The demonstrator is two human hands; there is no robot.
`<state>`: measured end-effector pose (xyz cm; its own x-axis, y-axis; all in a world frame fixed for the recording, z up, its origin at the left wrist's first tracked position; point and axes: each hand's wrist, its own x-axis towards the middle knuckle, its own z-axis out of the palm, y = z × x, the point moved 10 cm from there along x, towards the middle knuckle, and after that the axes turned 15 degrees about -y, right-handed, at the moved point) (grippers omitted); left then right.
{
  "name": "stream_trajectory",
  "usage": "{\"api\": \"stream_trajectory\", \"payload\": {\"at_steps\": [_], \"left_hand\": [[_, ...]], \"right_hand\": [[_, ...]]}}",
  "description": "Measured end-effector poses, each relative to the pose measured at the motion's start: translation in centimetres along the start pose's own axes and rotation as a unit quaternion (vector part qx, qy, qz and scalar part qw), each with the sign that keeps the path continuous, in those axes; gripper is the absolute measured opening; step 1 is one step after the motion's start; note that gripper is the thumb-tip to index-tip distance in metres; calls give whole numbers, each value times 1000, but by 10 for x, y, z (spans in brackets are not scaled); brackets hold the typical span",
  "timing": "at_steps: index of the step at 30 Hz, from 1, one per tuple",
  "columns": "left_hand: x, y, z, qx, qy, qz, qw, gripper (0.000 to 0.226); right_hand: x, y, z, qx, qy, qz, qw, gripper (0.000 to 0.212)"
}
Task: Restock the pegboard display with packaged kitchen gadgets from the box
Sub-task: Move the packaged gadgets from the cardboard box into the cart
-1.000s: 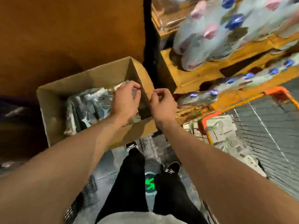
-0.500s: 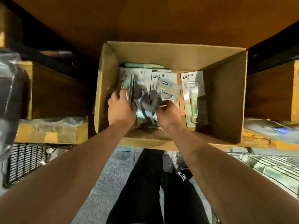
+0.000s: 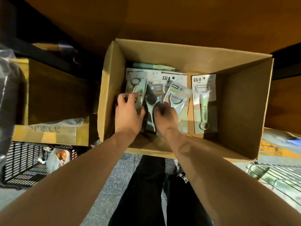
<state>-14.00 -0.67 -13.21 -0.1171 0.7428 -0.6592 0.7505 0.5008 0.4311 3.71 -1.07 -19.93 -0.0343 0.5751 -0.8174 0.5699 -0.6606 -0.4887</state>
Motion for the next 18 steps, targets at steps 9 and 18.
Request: {"api": "stream_trajectory", "payload": {"at_steps": [9,18], "left_hand": [[2,32,24,46,-12,65,997,50],[11,31,21,64,-25,68,995,51]], "right_hand": [[-7,51,-46,114,92,97,984,28],[-9,29,-50,139,133,22,981,21]]}}
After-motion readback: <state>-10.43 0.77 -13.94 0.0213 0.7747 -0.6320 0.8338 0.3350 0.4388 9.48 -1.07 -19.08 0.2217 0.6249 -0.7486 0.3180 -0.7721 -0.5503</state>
